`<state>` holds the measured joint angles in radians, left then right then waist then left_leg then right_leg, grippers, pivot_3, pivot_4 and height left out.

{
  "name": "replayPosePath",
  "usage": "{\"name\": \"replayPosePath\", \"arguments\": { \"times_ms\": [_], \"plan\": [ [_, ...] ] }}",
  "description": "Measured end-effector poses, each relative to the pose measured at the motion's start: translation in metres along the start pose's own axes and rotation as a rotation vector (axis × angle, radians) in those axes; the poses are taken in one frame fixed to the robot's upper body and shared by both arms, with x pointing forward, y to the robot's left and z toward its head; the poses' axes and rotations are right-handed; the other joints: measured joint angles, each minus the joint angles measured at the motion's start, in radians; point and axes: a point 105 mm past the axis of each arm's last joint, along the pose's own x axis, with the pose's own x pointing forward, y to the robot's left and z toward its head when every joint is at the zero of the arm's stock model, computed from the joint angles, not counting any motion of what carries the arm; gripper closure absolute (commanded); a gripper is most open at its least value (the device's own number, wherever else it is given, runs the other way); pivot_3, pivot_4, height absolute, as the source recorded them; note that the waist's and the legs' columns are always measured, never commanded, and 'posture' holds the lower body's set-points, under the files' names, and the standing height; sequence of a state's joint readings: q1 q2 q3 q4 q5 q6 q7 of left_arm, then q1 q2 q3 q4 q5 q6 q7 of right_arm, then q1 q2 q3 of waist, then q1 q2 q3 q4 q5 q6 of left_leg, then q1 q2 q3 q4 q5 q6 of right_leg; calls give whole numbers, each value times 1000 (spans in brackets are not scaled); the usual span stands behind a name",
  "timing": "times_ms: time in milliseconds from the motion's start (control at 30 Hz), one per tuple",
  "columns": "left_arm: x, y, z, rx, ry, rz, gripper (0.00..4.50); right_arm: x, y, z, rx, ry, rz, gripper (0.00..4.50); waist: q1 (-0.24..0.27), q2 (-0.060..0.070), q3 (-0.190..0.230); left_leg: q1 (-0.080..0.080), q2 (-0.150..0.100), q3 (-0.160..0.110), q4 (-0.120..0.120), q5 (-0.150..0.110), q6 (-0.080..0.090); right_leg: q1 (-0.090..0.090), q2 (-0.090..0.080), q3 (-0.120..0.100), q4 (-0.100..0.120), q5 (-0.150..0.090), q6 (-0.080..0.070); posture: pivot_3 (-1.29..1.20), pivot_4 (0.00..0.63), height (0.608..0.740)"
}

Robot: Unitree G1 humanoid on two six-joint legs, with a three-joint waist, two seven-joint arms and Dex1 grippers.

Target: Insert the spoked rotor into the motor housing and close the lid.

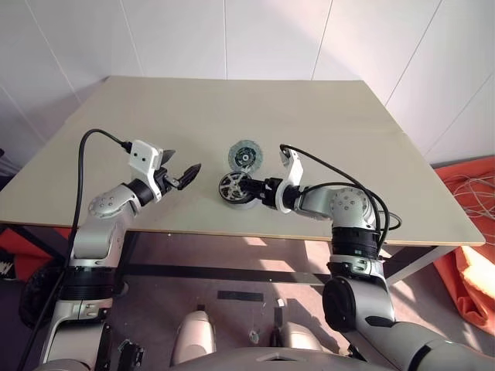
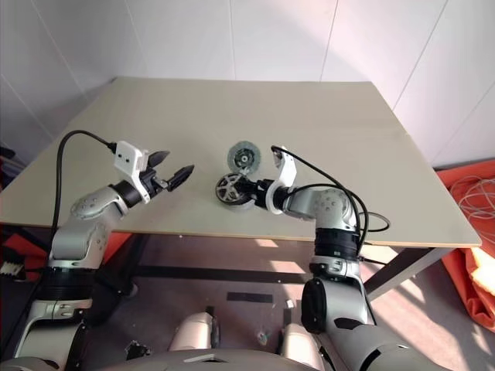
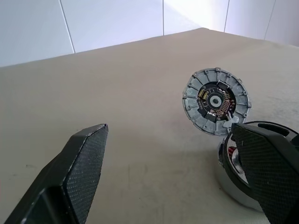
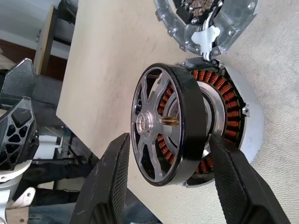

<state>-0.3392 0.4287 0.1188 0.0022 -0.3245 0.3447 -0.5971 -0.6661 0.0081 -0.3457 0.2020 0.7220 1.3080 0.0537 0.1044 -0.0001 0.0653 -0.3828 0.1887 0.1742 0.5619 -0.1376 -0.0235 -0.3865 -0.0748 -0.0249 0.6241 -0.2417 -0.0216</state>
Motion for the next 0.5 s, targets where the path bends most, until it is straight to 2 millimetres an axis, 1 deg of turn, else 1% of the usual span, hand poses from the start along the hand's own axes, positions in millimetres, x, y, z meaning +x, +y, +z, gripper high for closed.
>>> {"name": "replayPosePath", "arguments": {
  "times_ms": [133,333,400,500],
  "plan": [
    [0,1,-2,-5,7,2,0,-7,1,14,-56,-65,-14,1459,0,0,0,-2,0,0,0,0,0,-1,0,0,-1,0,0,0,0,740],
    [3,-2,-3,-8,9,-7,0,-10,13,19,-124,-92,27,1459,-2,0,0,-3,0,0,0,0,0,-3,0,0,-1,0,-1,0,0,740],
    [3,-2,-2,-7,8,-8,0,-12,16,21,-192,-103,32,1459,-1,0,0,-3,0,0,0,0,0,-2,0,0,-1,0,0,0,0,740],
    [4,-2,-3,-6,8,-7,0,-17,15,25,-351,-153,24,1459,3,0,0,-3,0,0,0,0,0,-1,0,0,-1,0,0,0,0,740]
  ]
}}
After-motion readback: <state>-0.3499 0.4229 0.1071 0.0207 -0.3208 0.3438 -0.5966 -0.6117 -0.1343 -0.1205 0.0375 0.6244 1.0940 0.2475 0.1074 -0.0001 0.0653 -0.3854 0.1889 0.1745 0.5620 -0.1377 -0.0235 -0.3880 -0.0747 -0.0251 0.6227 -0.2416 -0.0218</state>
